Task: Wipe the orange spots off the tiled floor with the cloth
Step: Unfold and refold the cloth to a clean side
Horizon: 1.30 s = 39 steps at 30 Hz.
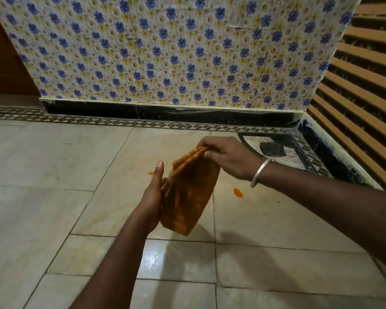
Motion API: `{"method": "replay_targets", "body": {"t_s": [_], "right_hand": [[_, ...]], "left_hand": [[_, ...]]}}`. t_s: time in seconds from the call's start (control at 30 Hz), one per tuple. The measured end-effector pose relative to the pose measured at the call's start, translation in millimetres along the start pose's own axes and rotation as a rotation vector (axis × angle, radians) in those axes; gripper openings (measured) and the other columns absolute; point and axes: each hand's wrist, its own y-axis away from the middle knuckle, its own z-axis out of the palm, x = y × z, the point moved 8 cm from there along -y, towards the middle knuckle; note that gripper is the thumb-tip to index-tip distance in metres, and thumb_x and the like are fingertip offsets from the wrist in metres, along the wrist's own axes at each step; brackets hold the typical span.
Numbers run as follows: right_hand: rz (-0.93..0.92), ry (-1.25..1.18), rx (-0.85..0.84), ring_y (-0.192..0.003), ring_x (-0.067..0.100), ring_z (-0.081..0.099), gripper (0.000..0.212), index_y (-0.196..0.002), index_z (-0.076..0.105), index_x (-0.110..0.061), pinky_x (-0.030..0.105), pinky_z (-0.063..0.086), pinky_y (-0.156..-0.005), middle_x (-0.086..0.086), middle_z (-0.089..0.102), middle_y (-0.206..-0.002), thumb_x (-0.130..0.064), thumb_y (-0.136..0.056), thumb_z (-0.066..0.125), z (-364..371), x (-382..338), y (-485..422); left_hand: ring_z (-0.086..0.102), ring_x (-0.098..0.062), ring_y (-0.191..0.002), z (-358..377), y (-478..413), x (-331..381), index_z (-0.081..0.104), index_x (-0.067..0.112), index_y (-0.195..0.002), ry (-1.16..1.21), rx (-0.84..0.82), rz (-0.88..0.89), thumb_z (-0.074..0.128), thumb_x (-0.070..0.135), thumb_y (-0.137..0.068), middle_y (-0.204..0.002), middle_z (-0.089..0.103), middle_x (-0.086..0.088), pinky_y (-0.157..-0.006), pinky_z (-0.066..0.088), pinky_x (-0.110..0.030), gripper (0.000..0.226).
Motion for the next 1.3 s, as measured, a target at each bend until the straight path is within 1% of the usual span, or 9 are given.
{"method": "replay_targets", "body": {"t_s": [0.13, 0.23, 0.37, 0.47, 0.63, 0.73, 0.9, 1.13, 1.3], "right_hand": [[-0.008, -0.074, -0.007, -0.095, 0.013, 0.06, 0.018, -0.11, 0.066, -0.018, 0.025, 0.05, -0.078, -0.001, 0.064, -0.098, -0.021, -0.103, 0.05, -5.8, -6.6, -5.9], [-0.032, -0.094, -0.033, -0.096, 0.016, 0.059, 0.017, -0.109, 0.065, -0.017, 0.029, 0.05, -0.081, 0.0, 0.063, -0.098, -0.02, -0.103, 0.05, -9.8, -10.8, -6.9], [-0.041, -0.142, -0.086, -0.098, 0.018, 0.06, 0.016, -0.107, 0.064, -0.021, 0.034, 0.05, -0.084, -0.001, 0.062, -0.098, -0.019, -0.103, 0.049, -22.2, -11.5, -8.1], [0.012, -0.233, -0.117, -0.095, 0.015, 0.06, 0.017, -0.103, 0.064, -0.02, 0.028, 0.049, -0.08, -0.002, 0.061, -0.096, -0.015, -0.103, 0.048, -30.3, -4.8, -7.9], [0.114, -0.439, -0.151, -0.095, 0.01, 0.064, 0.015, -0.1, 0.065, -0.022, 0.024, 0.053, -0.075, -0.006, 0.064, -0.095, -0.023, -0.1, 0.05, -30.2, 15.8, -0.7], [0.148, -0.555, -0.162, -0.096, 0.014, 0.065, 0.017, -0.094, 0.069, -0.026, 0.03, 0.057, -0.078, -0.007, 0.066, -0.094, -0.03, -0.095, 0.053, -23.7, 23.9, 2.8], [0.278, -0.764, -0.059, -0.098, 0.021, 0.067, 0.016, -0.101, 0.073, -0.017, 0.033, 0.058, -0.083, 0.006, 0.068, -0.103, -0.028, -0.092, 0.065, -24.9, 41.2, 1.0], [0.445, -0.873, 0.004, -0.098, 0.023, 0.066, 0.05, -0.131, 0.058, 0.0, 0.032, 0.058, -0.08, 0.011, 0.065, -0.111, -0.03, -0.092, 0.064, -21.8, 67.1, 13.0], [0.429, -0.869, -0.072, -0.099, 0.021, 0.065, 0.027, -0.117, 0.067, -0.013, 0.034, 0.054, -0.085, 0.005, 0.066, -0.109, -0.025, -0.095, 0.059, -22.8, 66.4, 17.3]], "left_hand": [[0.035, -0.017, -0.152, -2.1, 5.5, 25.6, 0.042, 0.052, -0.147, -0.119, 0.013, 0.324, 0.04, 0.079, -0.093, -0.164, 0.038, 0.008, -0.121, 0.026, -0.047, 0.06], [0.044, -0.005, -0.144, 27.8, 8.4, 39.3, 0.045, 0.047, -0.149, -0.19, -0.294, 0.387, 0.067, 0.083, -0.071, -0.154, 0.05, 0.021, -0.115, 0.034, -0.034, 0.089], [0.063, -0.013, -0.129, 41.3, 3.4, 48.0, 0.039, 0.038, -0.151, -0.226, -0.326, 0.387, 0.093, 0.045, -0.067, -0.138, 0.066, 0.01, -0.111, 0.049, -0.04, 0.099], [0.064, -0.013, -0.126, 42.8, -0.7, 41.2, 0.045, 0.035, -0.147, -0.23, -0.324, 0.342, 0.088, 0.021, -0.074, -0.136, 0.066, 0.008, -0.112, 0.05, -0.047, 0.086], [0.059, -0.018, -0.13, 46.8, -0.2, 25.0, 0.057, 0.026, -0.14, -0.25, -0.318, 0.316, 0.087, 0.026, -0.076, -0.138, 0.063, 0.006, -0.113, 0.048, -0.051, 0.07], [0.06, -0.028, -0.128, 50.3, 4.0, 25.6, 0.063, 0.015, -0.135, -0.142, -0.296, 0.35, 0.064, 0.029, -0.092, -0.136, 0.065, -0.008, -0.112, 0.047, -0.053, 0.045], [0.065, -0.033, -0.123, 63.2, 11.3, 16.8, 0.061, 0.02, -0.137, 0.158, -0.277, 0.191, 0.054, 0.043, -0.101, -0.126, 0.073, -0.003, -0.094, 0.058, -0.044, 0.043], [0.073, -0.025, -0.114, 82.6, 14.8, 8.6, 0.067, 0.018, -0.128, 0.075, -0.345, 0.111, 0.051, 0.041, -0.104, -0.122, 0.077, -0.004, -0.089, 0.061, -0.036, 0.037], [0.067, -0.03, -0.124, 76.6, 5.7, 15.0, 0.056, 0.016, -0.142, 0.191, -0.307, 0.135, 0.052, 0.039, -0.105, -0.135, 0.07, -0.009, -0.099, 0.058, -0.047, 0.043]]}}
